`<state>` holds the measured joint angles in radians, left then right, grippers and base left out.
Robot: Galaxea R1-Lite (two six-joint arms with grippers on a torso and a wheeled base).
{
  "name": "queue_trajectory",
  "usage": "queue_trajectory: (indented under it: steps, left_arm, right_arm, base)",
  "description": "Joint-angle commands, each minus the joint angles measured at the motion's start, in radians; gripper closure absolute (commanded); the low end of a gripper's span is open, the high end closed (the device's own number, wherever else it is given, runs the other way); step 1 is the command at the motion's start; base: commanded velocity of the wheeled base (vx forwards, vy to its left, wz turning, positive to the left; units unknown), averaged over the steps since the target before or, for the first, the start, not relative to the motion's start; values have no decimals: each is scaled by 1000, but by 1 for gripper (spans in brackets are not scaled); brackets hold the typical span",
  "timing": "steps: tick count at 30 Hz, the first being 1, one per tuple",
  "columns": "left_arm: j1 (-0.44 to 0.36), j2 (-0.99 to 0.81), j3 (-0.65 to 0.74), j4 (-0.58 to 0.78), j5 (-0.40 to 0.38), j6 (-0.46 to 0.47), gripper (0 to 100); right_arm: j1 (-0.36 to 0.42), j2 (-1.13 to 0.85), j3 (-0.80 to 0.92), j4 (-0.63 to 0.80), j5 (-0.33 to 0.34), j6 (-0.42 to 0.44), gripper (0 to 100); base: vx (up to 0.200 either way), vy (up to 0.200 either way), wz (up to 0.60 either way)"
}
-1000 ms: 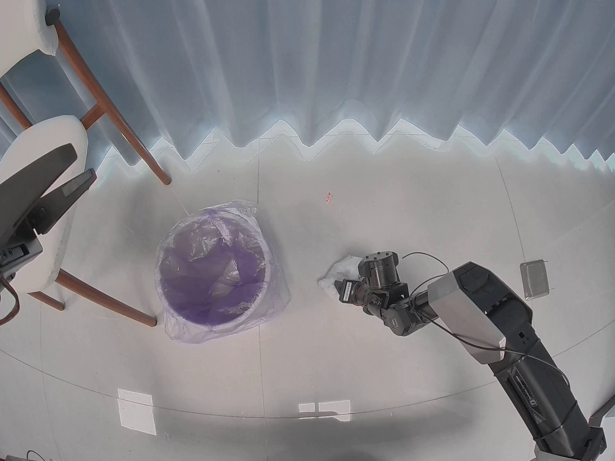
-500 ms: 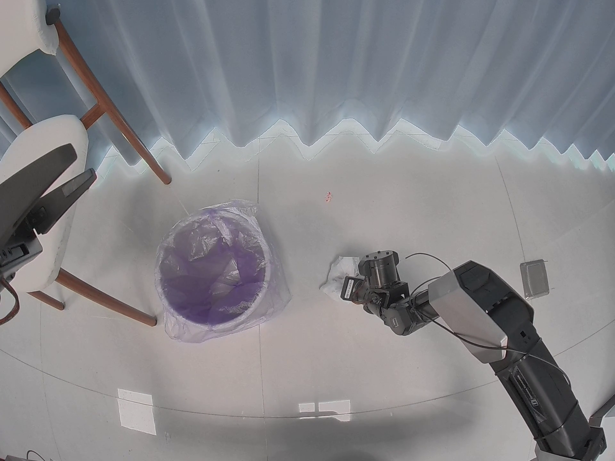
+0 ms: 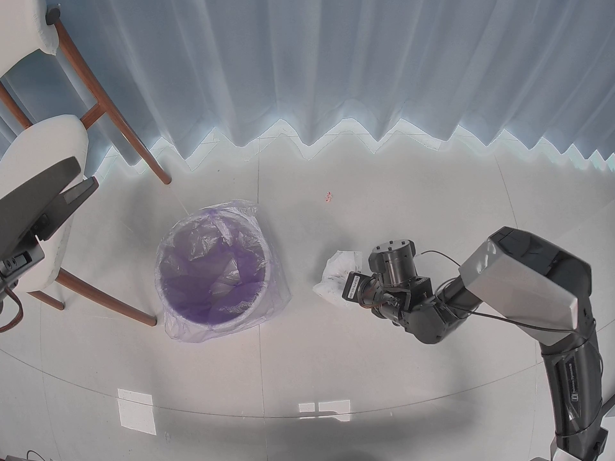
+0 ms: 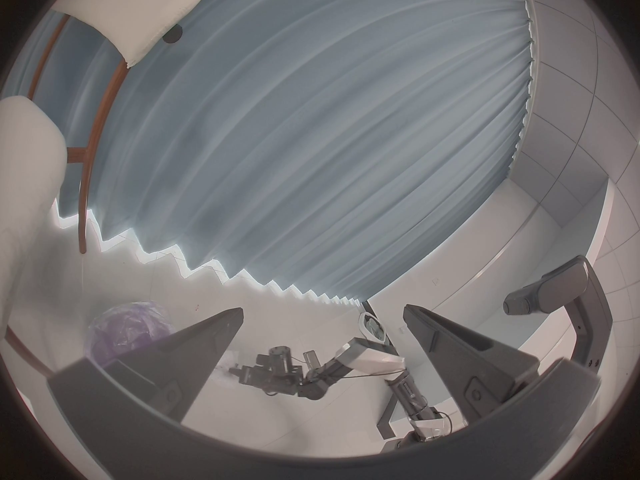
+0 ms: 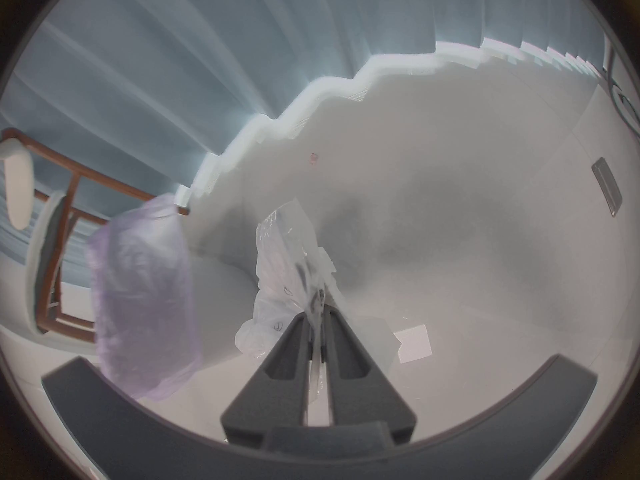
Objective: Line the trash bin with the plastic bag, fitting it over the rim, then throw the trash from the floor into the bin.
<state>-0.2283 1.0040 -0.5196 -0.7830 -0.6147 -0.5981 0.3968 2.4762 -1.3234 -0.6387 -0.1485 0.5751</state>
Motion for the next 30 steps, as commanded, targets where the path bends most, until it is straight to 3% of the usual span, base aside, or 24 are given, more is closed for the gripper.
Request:
queue_trajectory:
  steps: [1, 2, 3, 6, 10, 20, 30]
  left_arm:
    - [-6, 7, 47, 2, -2, 70, 0]
    - [-6, 7, 47, 2, -2, 70, 0]
    - [-5, 7, 53, 2, -2, 84, 0]
    - [-2, 4, 62, 2, -2, 86, 0]
    - [4, -4, 62, 2, -2, 86, 0]
    - [-17, 27, 121, 2, 9, 172, 0]
    - [-39, 51, 130, 2, 3, 170, 0]
  right_arm:
    - [112, -306, 472, -389, 30, -86, 100]
    - [112, -306, 472, -389, 30, -86, 100]
    - [135, -304, 559, -546, 47, -146, 100]
    - [148, -310, 633, -722, 89, -218, 100]
    - [151, -333, 648, -848, 116, -245, 100]
    - [209, -339, 676, -932, 106, -244, 100]
    - [237, -276, 621, -932, 104, -216, 100]
  base:
    - [0, 0, 0]
    - [0, 0, 0]
    - [0, 0, 0]
    - [0, 0, 0]
    - [100, 100, 0]
    - [200, 200, 0]
    - [180, 180, 0]
